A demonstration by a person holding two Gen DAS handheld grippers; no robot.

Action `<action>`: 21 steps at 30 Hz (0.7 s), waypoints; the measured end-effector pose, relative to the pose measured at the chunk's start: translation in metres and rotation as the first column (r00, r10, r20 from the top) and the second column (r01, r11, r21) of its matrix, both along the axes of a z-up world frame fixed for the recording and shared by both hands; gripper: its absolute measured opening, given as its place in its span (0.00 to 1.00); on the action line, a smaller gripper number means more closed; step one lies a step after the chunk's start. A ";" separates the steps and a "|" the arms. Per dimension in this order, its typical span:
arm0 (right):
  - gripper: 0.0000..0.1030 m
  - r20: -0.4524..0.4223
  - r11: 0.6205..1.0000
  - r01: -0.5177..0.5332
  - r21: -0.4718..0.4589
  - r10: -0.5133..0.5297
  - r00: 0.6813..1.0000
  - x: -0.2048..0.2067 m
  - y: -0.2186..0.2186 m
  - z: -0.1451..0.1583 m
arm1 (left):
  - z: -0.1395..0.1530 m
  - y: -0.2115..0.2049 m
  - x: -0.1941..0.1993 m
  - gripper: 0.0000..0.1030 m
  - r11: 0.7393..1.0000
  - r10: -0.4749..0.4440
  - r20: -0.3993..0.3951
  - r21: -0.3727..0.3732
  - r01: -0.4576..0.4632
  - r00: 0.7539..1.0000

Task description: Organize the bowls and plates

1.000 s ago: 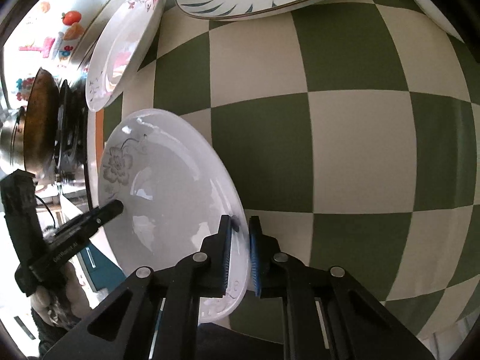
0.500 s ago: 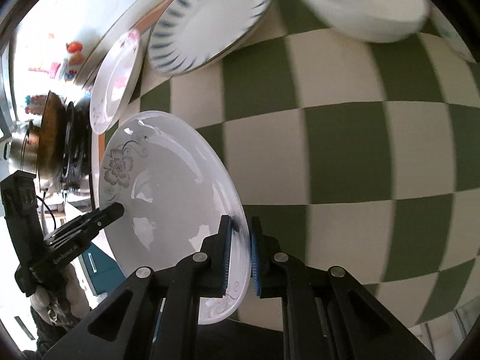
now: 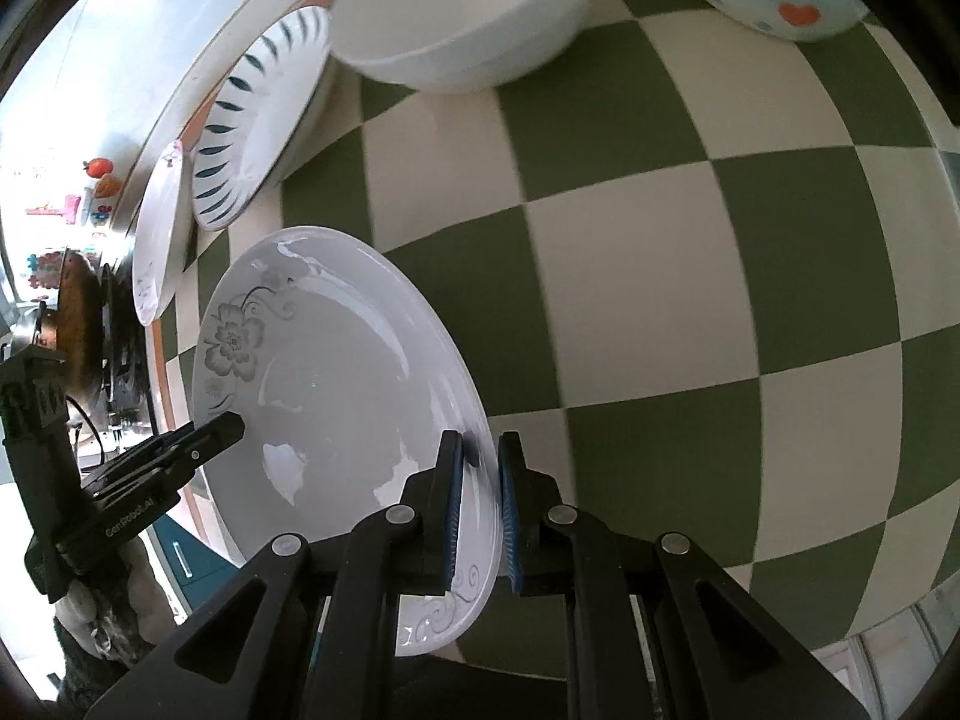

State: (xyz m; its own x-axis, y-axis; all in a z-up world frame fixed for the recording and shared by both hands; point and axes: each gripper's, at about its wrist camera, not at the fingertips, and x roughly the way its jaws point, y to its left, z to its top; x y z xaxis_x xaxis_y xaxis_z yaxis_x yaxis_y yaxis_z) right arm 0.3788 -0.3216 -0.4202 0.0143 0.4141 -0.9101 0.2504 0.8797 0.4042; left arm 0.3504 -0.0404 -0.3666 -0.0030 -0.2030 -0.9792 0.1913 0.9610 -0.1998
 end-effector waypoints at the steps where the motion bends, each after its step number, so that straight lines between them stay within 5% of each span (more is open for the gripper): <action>1: 0.14 -0.002 1.000 0.002 0.005 -0.002 1.000 -0.001 -0.003 -0.002 | -0.002 -0.004 0.000 0.25 1.000 -0.004 -0.001 0.009 0.004 1.000; 21: 0.13 -0.012 0.996 -0.076 0.038 0.076 0.997 0.010 0.004 -0.008 | -0.011 0.004 -0.010 0.26 0.995 0.090 -0.006 0.055 -0.089 0.996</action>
State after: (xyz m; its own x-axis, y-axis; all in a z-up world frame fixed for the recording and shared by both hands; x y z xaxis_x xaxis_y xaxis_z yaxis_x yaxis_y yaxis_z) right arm 0.3889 -0.3176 -0.4282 -0.0304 0.4477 -0.8937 0.1890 0.8805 0.4347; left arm 0.3402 -0.0366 -0.3778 0.0042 -0.1491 -0.9888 0.1027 0.9837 -0.1479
